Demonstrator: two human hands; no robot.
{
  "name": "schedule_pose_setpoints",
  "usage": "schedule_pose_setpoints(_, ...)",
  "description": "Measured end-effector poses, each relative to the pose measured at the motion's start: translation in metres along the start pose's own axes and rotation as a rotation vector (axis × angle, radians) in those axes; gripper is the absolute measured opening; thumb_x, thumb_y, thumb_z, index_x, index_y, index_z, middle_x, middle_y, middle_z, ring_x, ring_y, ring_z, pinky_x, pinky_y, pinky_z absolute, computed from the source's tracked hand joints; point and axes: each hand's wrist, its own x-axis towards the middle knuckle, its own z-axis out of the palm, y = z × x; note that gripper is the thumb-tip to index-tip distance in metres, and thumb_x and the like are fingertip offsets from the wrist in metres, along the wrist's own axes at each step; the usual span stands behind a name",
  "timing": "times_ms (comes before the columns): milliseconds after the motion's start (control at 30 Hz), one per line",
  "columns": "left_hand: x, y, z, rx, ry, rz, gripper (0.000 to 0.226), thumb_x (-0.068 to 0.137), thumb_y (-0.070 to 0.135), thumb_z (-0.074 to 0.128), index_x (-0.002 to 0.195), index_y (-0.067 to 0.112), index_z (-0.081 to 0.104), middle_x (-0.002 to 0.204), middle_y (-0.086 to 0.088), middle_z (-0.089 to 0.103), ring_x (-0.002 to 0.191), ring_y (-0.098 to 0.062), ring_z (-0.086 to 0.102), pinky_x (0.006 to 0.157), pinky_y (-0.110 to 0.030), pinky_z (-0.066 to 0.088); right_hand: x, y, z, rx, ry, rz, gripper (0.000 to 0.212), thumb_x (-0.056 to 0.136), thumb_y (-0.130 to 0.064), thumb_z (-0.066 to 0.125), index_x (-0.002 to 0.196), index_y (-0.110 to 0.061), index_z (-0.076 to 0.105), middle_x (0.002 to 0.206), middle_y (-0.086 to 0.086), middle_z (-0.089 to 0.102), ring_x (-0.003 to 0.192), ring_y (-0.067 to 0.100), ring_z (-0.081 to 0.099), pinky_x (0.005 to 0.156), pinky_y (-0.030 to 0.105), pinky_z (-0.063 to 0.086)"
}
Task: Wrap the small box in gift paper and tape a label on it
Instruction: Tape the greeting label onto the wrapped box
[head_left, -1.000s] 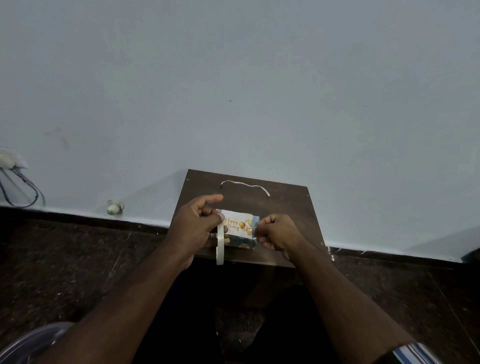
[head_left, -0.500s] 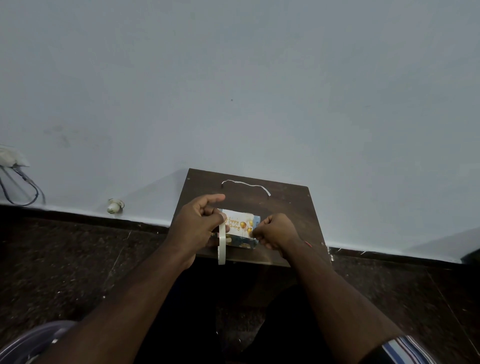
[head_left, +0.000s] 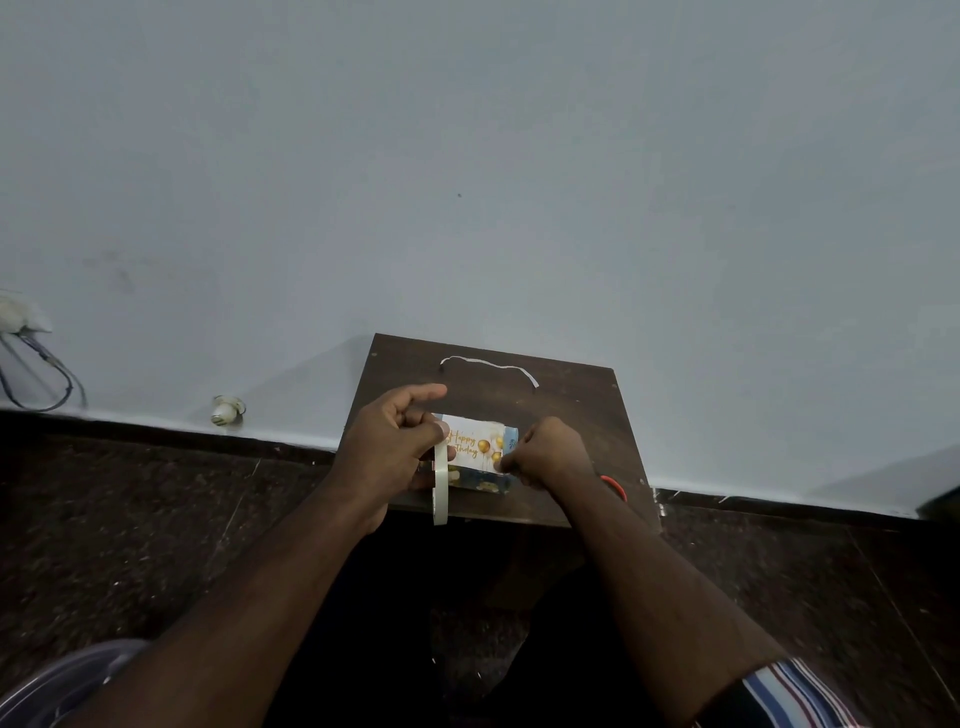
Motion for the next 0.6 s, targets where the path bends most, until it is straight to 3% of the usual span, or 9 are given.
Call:
schedule_pose_setpoints(67, 0.0, 0.0, 0.0, -0.007, -0.001, -0.002, 0.039, 0.093, 0.002, 0.066, 0.12, 0.031, 0.066, 0.094, -0.006, 0.073, 0.088, -0.024, 0.076, 0.076, -0.055, 0.062, 0.001, 0.001, -0.001, -0.016, 0.002, 0.009, 0.038, 0.076, -0.035, 0.086, 0.096, -0.007, 0.071, 0.092, 0.008, 0.074, 0.085, 0.019, 0.072, 0.08, 0.038, 0.063)
schedule_pose_setpoints(233, 0.0, 0.0, 0.0, -0.016, -0.009, -0.009, 0.039, 0.094, 0.003, 0.066, 0.122, 0.03, 0.066, 0.098, -0.007, 0.073, 0.086, -0.022, 0.076, 0.075, -0.052, 0.063, 0.001, 0.011, -0.003, 0.048, -0.029, 0.068, 0.038, 0.076, -0.035, 0.087, 0.092, -0.003, 0.072, 0.073, 0.005, 0.071, 0.051, 0.011, 0.059, 0.06, 0.028, 0.054)
schedule_pose_setpoints(467, -0.002, 0.001, -0.001, -0.043, -0.029, -0.015, 0.037, 0.094, 0.001, 0.064, 0.117, 0.03, 0.068, 0.102, -0.012, 0.07, 0.085, -0.022, 0.076, 0.075, -0.053, 0.063, 0.002, 0.014, -0.005, 0.146, -0.078, 0.111, 0.039, 0.075, -0.032, 0.087, 0.09, 0.0, 0.073, 0.066, 0.007, 0.068, 0.047, 0.014, 0.055, 0.053, 0.027, 0.051)
schedule_pose_setpoints(600, -0.005, 0.004, 0.0, -0.082, -0.061, -0.031, 0.036, 0.096, 0.0, 0.061, 0.117, 0.029, 0.068, 0.105, -0.014, 0.067, 0.087, -0.024, 0.075, 0.069, -0.046, 0.063, -0.005, 0.02, -0.009, 0.182, -0.075, 0.082, 0.035, 0.076, -0.037, 0.086, 0.072, -0.006, 0.069, 0.058, 0.004, 0.063, 0.045, 0.012, 0.051, 0.052, 0.028, 0.048)
